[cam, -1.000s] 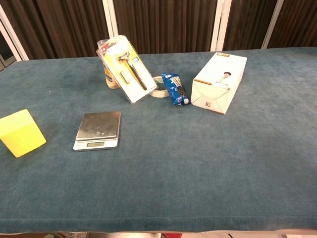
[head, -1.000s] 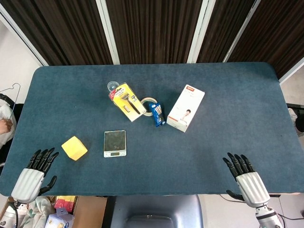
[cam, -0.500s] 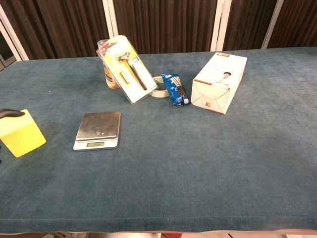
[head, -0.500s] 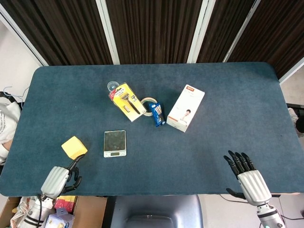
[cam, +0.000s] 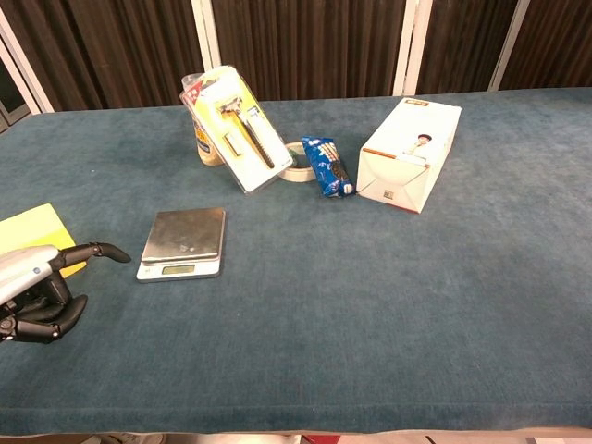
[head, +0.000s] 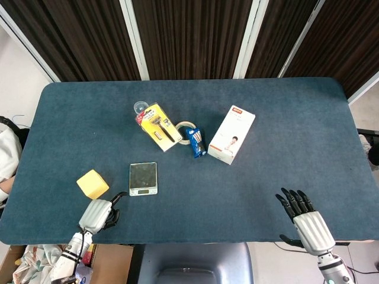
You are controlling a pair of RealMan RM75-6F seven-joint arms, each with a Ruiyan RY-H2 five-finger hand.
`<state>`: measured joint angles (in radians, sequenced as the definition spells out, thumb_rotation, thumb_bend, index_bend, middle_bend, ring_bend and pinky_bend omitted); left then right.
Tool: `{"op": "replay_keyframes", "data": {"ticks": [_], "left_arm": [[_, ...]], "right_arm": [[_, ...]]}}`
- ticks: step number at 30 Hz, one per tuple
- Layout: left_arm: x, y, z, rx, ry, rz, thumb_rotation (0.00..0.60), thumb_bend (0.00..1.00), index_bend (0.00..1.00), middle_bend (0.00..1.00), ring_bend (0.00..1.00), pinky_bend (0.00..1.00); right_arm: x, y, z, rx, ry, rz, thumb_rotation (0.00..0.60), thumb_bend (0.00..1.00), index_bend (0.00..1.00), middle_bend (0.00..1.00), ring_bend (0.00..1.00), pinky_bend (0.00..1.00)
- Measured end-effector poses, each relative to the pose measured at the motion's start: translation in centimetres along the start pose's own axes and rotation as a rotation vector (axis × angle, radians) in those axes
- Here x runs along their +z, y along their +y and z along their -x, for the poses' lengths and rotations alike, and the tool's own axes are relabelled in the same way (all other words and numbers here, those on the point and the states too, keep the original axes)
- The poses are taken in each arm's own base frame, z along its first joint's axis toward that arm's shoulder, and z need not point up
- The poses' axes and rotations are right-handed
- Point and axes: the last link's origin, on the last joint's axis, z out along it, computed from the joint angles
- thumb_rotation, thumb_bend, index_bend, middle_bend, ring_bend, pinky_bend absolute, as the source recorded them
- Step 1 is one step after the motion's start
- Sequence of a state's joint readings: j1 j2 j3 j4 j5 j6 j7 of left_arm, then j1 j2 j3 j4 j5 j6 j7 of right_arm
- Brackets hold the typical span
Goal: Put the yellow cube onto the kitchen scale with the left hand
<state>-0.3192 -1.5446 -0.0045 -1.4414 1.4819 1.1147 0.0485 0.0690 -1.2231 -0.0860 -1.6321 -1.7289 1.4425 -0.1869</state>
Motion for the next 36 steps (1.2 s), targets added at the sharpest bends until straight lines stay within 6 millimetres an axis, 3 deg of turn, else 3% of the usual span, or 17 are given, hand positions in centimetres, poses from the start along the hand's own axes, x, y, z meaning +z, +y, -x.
{"op": "replay_keyframes", "data": {"ticks": [15,36], "left_arm": [[1.6,0.6,1.1,0.039,-0.027,-0.023,0.600,0.65,0.18,1.00,1.00,1.00],[1.8,0.5,1.6,0.057,-0.047,-0.037,0.600,0.66,0.18,1.00,1.00,1.00]], "right_arm": [[0.1,0.2,-0.2,0.008,0.001,0.007,0.600,0.19,0.00,0.00,0.00,0.00],[0.1,0.2,-0.1,0.003,-0.003,0.015,0.600,0.19,0.00,0.00,0.00,0.00]]}}
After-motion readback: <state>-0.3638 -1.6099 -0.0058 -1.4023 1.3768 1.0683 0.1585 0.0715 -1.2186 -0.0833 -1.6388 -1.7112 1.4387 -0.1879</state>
